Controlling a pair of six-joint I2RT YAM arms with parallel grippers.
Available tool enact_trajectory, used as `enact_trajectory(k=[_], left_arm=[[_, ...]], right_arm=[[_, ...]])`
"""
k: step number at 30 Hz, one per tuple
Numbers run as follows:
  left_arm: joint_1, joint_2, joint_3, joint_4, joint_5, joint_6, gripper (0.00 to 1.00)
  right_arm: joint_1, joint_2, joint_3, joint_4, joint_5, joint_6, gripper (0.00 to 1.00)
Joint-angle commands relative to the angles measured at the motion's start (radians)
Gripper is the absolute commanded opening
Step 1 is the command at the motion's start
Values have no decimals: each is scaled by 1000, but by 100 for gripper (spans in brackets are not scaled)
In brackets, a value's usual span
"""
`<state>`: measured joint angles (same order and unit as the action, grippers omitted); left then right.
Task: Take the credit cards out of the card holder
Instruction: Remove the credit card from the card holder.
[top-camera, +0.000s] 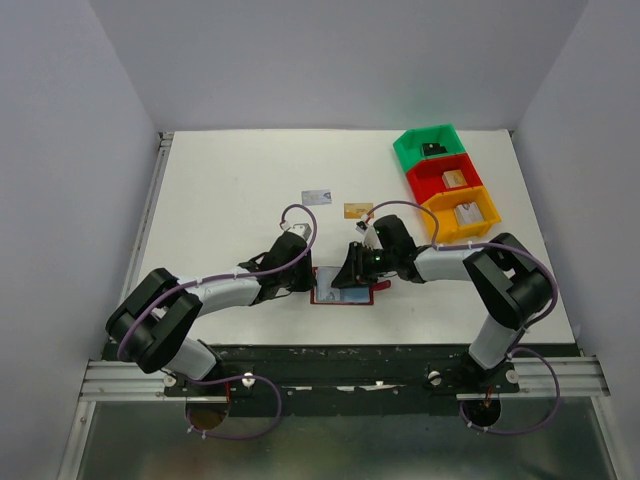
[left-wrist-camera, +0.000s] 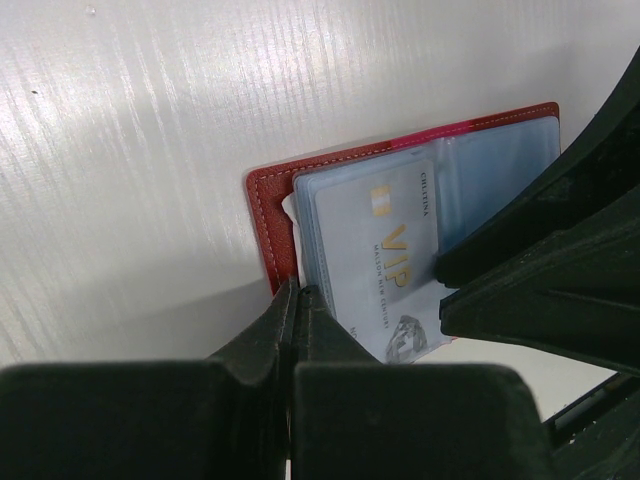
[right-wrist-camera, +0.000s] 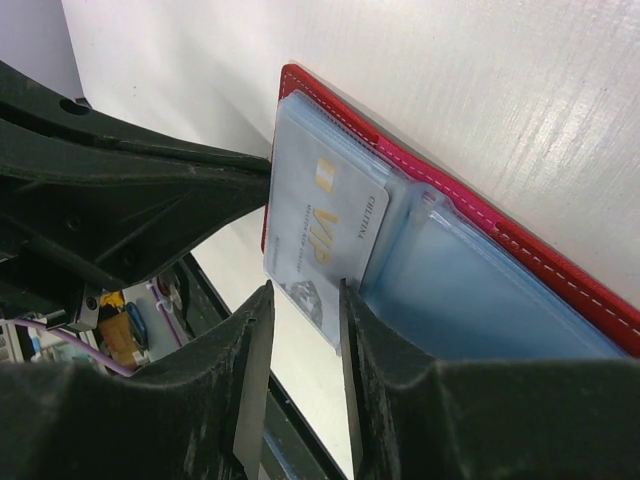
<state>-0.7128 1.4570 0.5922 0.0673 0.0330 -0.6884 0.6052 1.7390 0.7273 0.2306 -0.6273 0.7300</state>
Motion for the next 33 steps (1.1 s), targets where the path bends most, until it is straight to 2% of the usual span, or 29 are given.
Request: enact_trajectory(k=[1,10,22,27,33], left_arm=[[4,-6,-12,-26,-24,7,0],[3,-7,-17,-23,-24,4,0],[3,-12,-23,-18,-25,3,0],[3,-12,-22,-18,-24,0,0],[3,-12,-20,-15,-24,-2,0]], right_arm=[[5,-16,0,-45,38,-29,41],[4,-32,1,-76,67,-47,47],[5,-13,3,-79,73,-49,47],[5,-52,3,-117,110,-75,53],[5,-47,6,-113,98,-72,53]])
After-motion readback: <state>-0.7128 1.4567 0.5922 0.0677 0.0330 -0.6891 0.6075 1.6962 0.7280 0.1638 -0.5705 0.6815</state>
